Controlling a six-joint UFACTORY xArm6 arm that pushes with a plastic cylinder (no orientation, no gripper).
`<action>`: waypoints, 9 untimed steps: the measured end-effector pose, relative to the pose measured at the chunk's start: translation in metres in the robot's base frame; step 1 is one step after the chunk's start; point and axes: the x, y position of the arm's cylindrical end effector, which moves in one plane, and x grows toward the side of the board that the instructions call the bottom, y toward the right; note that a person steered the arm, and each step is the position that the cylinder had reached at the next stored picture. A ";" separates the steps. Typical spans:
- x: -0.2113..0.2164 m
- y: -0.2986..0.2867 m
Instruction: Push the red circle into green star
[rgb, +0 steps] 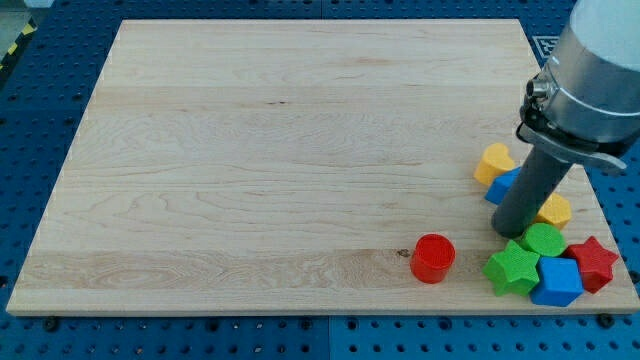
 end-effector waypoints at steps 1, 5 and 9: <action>0.009 -0.013; 0.001 -0.070; 0.000 -0.158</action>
